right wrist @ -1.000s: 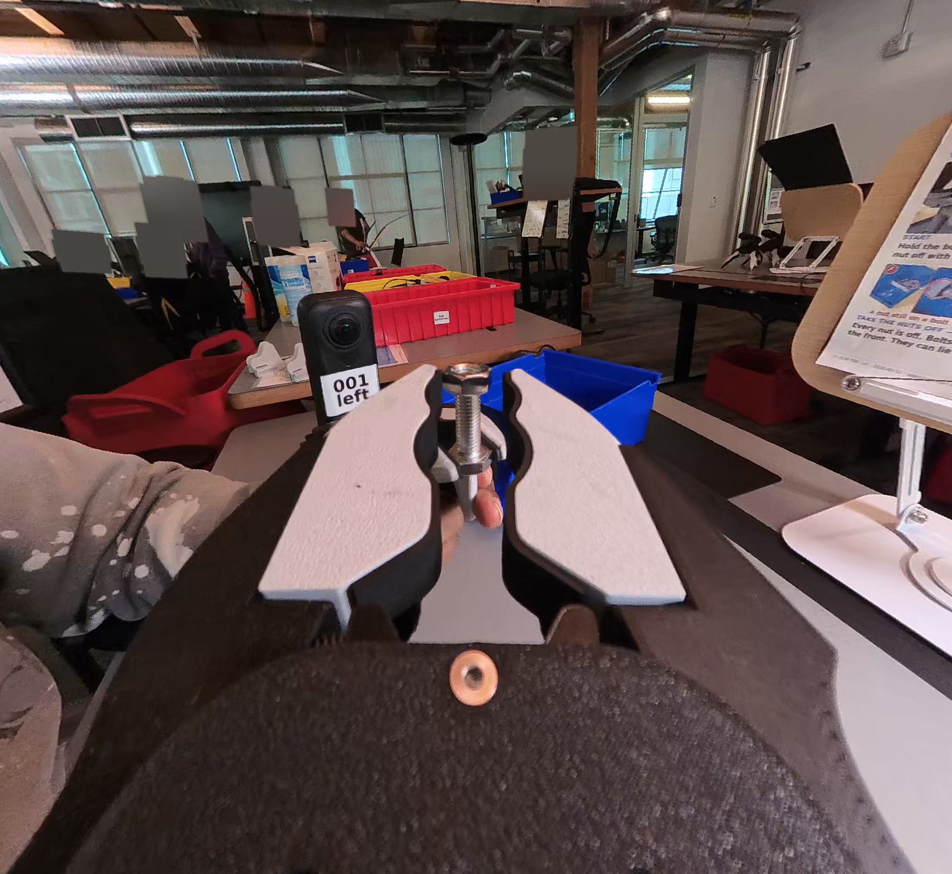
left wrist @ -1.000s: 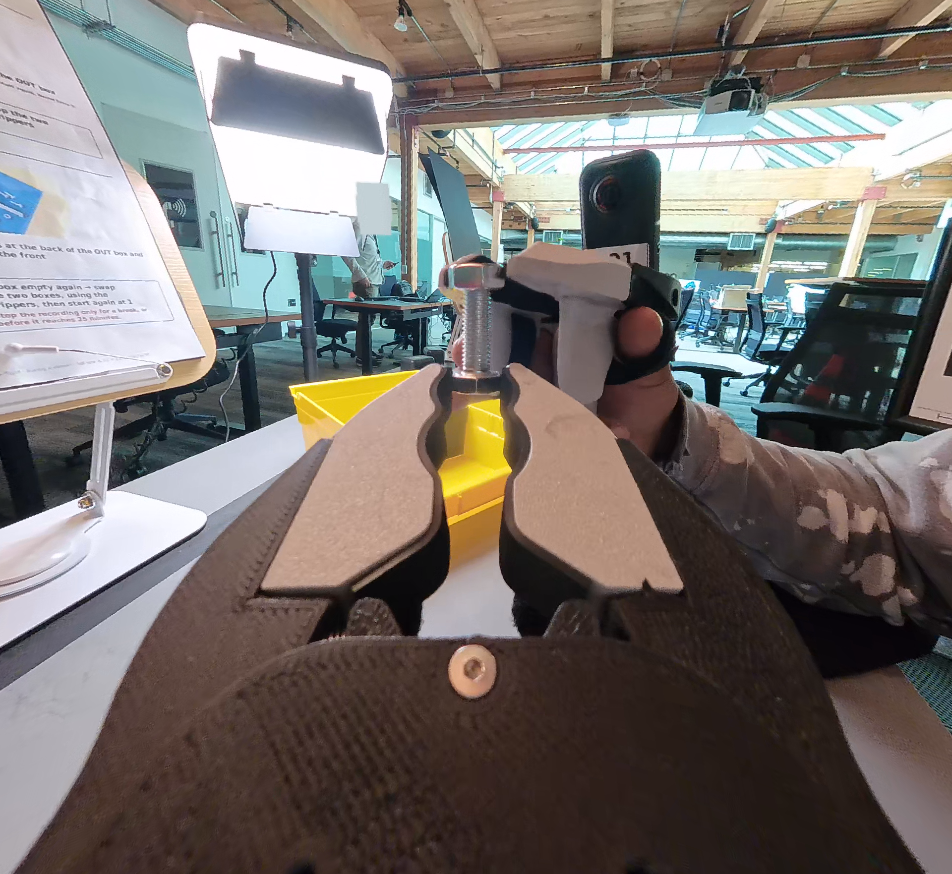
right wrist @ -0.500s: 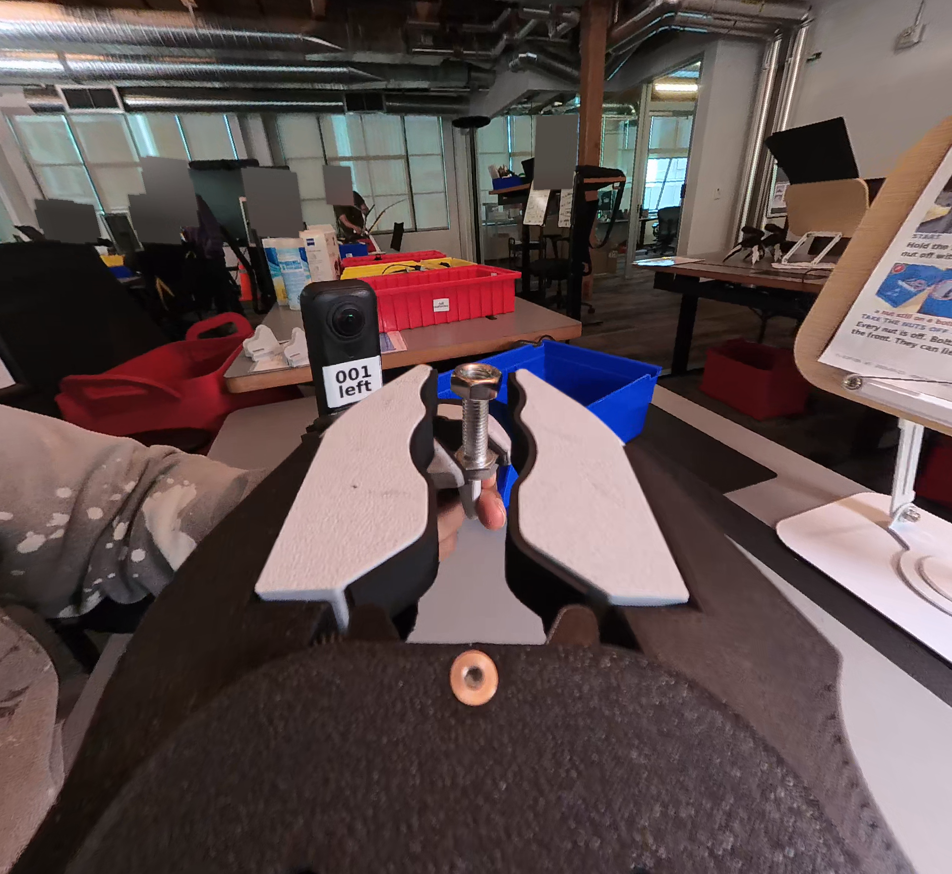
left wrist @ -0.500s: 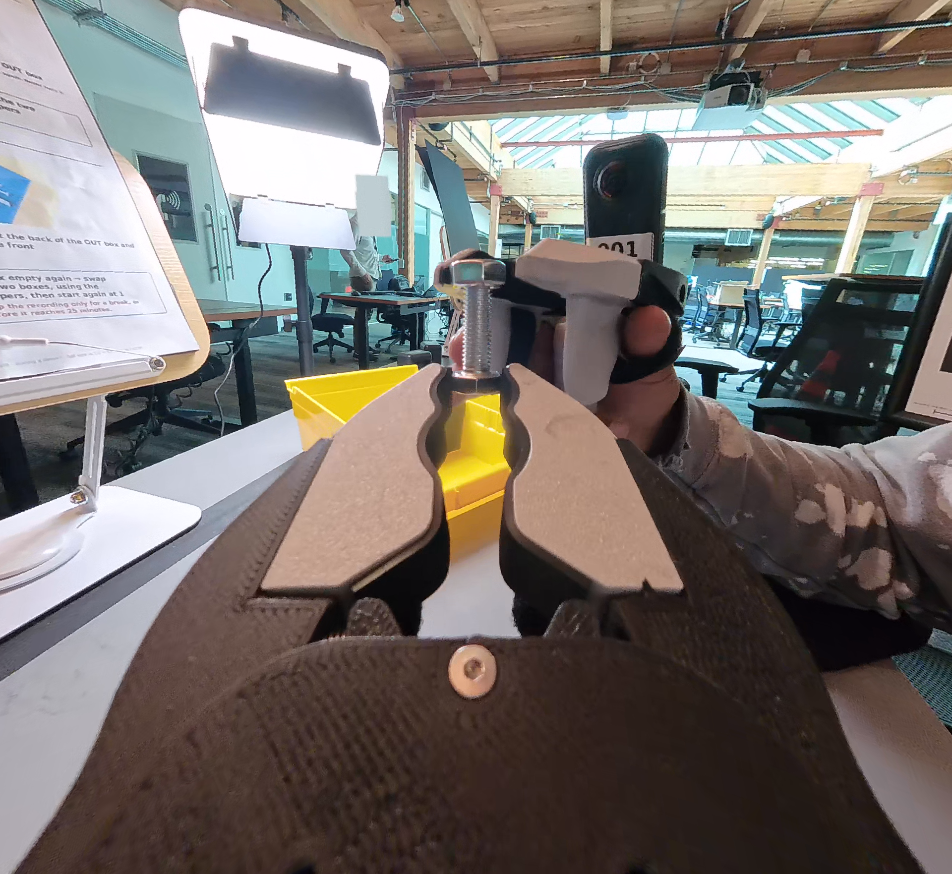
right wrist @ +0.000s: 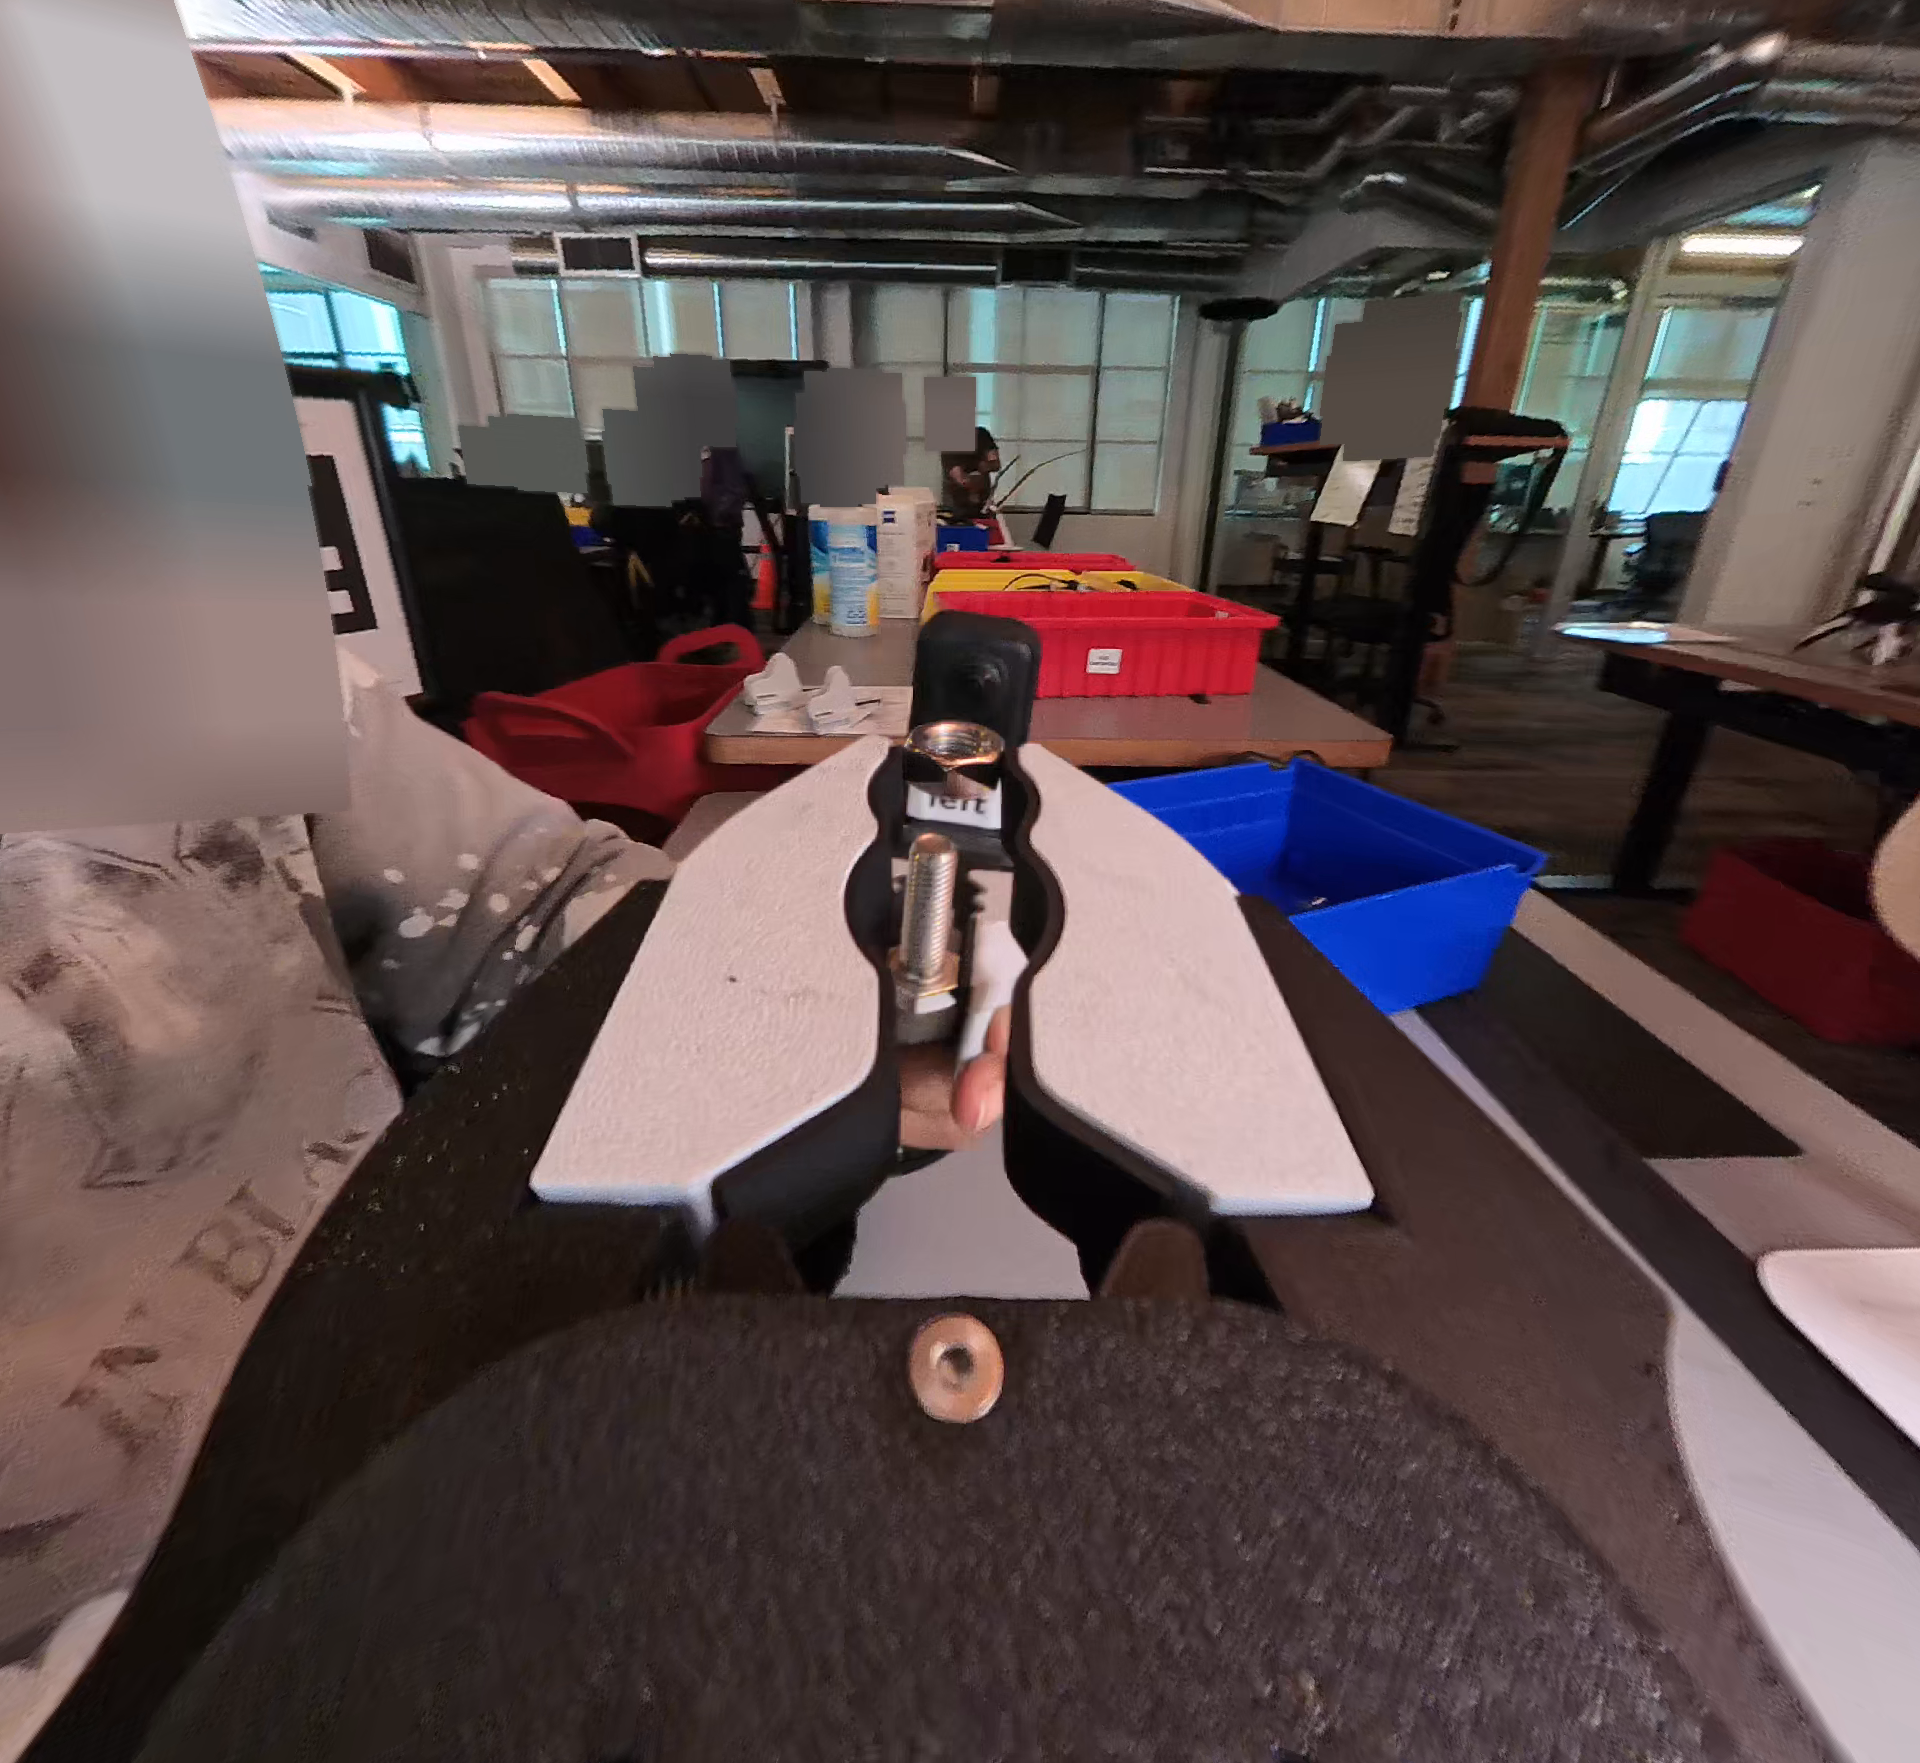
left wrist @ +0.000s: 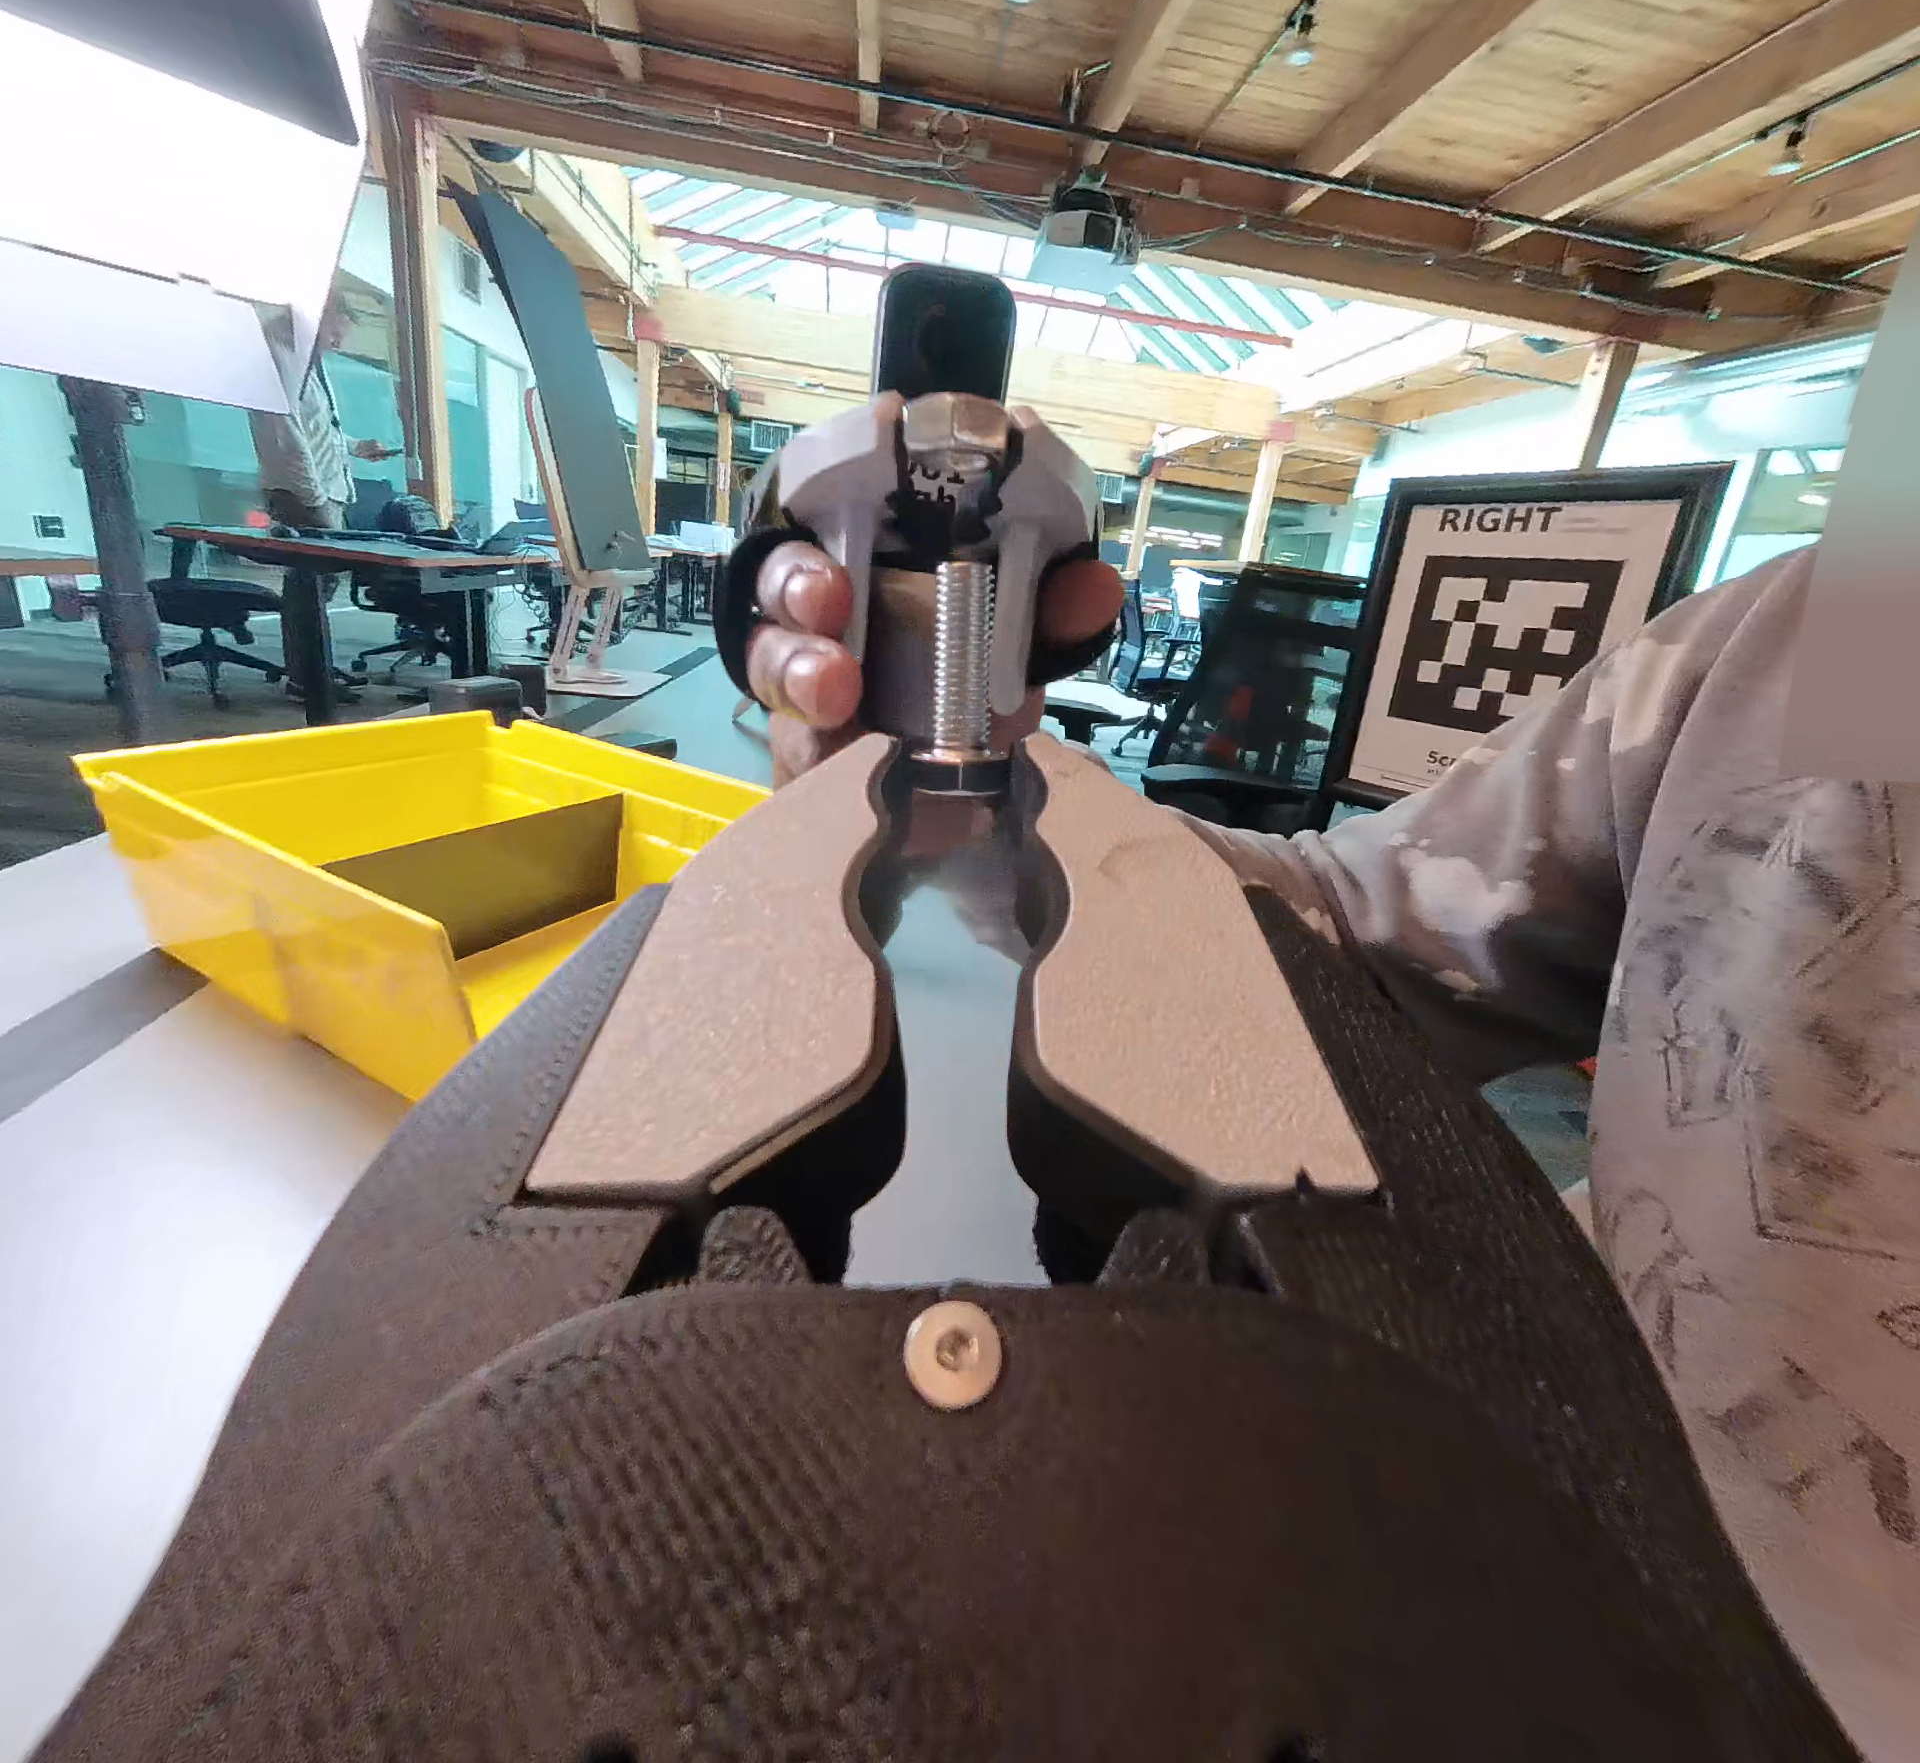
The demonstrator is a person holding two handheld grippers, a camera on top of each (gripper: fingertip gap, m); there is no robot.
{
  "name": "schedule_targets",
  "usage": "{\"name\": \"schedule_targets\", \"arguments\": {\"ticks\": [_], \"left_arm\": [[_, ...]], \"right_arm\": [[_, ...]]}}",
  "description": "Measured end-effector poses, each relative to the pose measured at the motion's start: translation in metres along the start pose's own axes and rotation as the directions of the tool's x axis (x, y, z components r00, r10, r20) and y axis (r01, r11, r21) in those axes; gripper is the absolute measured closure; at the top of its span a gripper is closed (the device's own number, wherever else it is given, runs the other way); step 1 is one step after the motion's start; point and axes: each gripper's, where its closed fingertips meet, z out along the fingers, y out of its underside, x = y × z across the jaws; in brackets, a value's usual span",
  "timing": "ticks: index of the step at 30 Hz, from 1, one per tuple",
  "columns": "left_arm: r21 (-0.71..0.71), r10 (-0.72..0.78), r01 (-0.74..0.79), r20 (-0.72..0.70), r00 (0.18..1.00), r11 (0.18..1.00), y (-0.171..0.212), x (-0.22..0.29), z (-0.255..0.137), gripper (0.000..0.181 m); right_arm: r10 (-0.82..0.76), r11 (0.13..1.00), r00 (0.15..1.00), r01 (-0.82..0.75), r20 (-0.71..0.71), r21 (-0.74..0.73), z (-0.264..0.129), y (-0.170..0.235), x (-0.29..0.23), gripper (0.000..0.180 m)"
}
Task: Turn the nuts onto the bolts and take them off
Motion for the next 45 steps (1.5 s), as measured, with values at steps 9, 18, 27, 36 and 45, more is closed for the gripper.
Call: {"name": "schedule_targets", "arguments": {"ticks": [9,18,27,36,45], "left_arm": [[0.024,0.026,-0.031,0.165,0.986,0.999,-0.006,-0.028,-0.013,0.162],[-0.056,0.093,-0.082,0.24,0.966,0.995,0.007,-0.04,-0.012,0.163],[-0.09,0.088,-0.066,0.26,0.962,0.994,0.015,-0.051,-0.018,0.163],[-0.286,0.048,0.049,0.324,0.945,0.957,0.05,-0.072,-0.025,0.162],[-0.62,0.142,0.069,0.284,0.948,0.782,0.097,-0.067,-0.031,0.162]], "right_arm": [[-0.132,0.969,0.757,-0.038,-0.64,-0.245,-0.1,0.018,0.123,0.162],[-0.326,0.647,0.438,-0.543,-0.838,-0.535,-0.244,0.165,0.21,0.162],[-0.389,0.438,0.472,-0.661,-0.791,-0.609,-0.272,0.209,0.215,0.158],[-0.385,0.758,0.678,-0.155,-0.626,-0.634,-0.166,0.075,0.166,0.153],[-0.408,0.451,0.907,0.301,0.105,-0.84,-0.043,0.121,0.037,0.151]]}}
